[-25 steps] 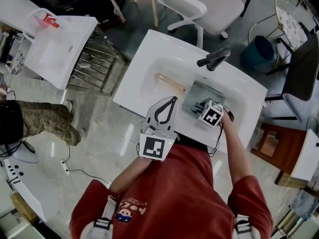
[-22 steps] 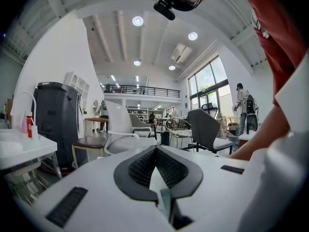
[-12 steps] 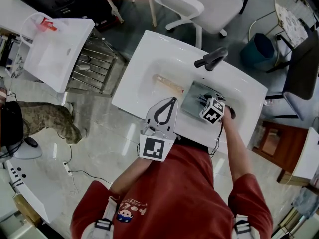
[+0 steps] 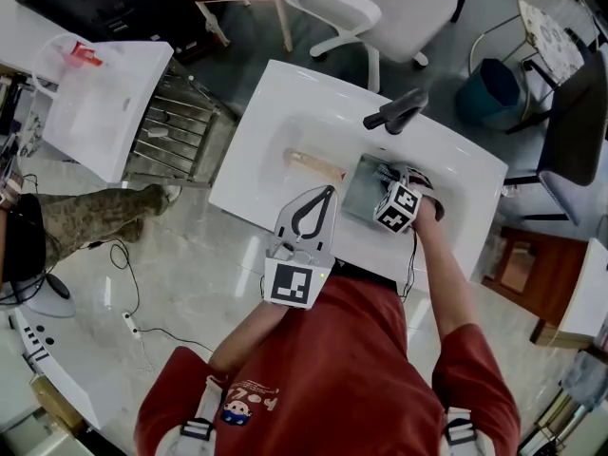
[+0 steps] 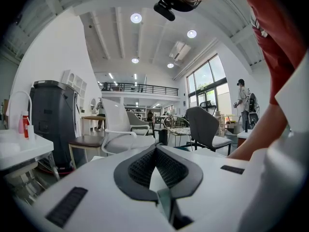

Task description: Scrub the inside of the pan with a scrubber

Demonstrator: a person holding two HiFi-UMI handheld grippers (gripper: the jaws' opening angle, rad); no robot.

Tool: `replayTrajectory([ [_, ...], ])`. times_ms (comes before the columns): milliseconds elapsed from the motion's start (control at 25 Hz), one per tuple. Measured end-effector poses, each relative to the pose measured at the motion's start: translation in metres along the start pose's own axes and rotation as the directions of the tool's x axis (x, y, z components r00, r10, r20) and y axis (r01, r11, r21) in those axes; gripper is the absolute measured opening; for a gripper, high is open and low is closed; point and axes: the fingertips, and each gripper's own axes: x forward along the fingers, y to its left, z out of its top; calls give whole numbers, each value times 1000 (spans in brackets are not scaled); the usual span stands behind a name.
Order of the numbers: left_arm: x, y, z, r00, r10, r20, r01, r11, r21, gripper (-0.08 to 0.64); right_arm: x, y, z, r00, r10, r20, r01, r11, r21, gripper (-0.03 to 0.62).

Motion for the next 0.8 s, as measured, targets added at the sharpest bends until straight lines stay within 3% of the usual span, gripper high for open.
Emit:
replayTrajectory([
  [360, -1, 1, 3, 1000, 1, 4, -1, 1000, -2, 12, -5, 0, 0, 1000, 24, 2, -24, 1000, 10, 158],
  [520, -3, 2, 1, 1000, -2, 3, 2, 1000, -12, 12, -25, 4, 4, 990, 135, 33, -137, 988, 65, 156],
  [800, -3, -5, -2, 1000, -23, 5, 23, 1000, -13, 12, -54, 36, -9, 944, 329, 10, -328, 941, 77, 156],
])
